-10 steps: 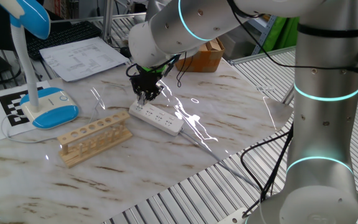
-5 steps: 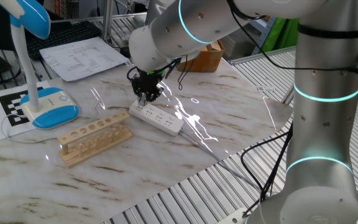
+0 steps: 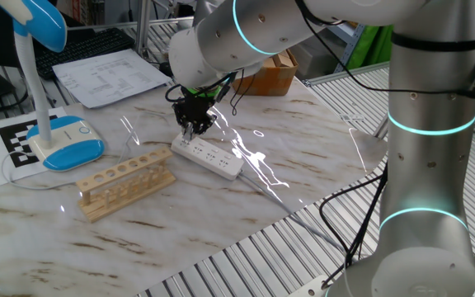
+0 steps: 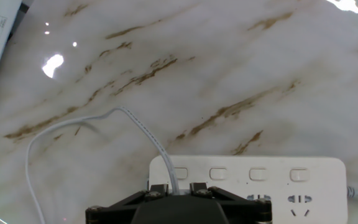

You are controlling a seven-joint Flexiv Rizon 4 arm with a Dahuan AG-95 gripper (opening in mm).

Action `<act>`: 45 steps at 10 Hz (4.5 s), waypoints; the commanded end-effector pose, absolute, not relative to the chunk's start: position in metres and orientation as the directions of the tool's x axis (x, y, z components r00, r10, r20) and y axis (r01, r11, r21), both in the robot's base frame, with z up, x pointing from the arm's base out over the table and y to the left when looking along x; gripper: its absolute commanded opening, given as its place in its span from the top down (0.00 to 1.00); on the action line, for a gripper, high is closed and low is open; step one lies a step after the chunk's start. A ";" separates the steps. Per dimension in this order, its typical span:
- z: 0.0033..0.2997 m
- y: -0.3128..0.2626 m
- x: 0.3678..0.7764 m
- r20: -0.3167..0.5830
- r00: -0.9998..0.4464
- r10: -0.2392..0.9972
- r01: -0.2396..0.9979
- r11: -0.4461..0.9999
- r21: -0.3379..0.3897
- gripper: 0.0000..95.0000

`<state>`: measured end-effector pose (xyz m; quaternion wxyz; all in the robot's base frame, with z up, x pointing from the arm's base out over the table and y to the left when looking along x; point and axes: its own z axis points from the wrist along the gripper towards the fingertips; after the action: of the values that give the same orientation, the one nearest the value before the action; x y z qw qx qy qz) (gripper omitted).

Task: Plug in the power cord of the desk lamp, turn on the socket, and light up the desk lamp

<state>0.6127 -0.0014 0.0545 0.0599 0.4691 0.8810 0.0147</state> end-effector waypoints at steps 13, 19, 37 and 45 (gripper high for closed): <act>0.063 -0.004 0.613 -0.134 -0.572 0.810 0.811 0.582 0.060 1.00; 0.060 -0.003 0.614 -0.144 -0.555 0.820 0.819 0.568 0.083 1.00; 0.052 0.000 0.616 -0.203 -0.578 0.790 0.796 0.601 0.073 1.00; 0.038 0.004 0.611 -0.203 -0.564 0.801 0.803 0.589 0.095 1.00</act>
<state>0.6120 0.0033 0.0385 0.1151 0.4539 0.8836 -0.0063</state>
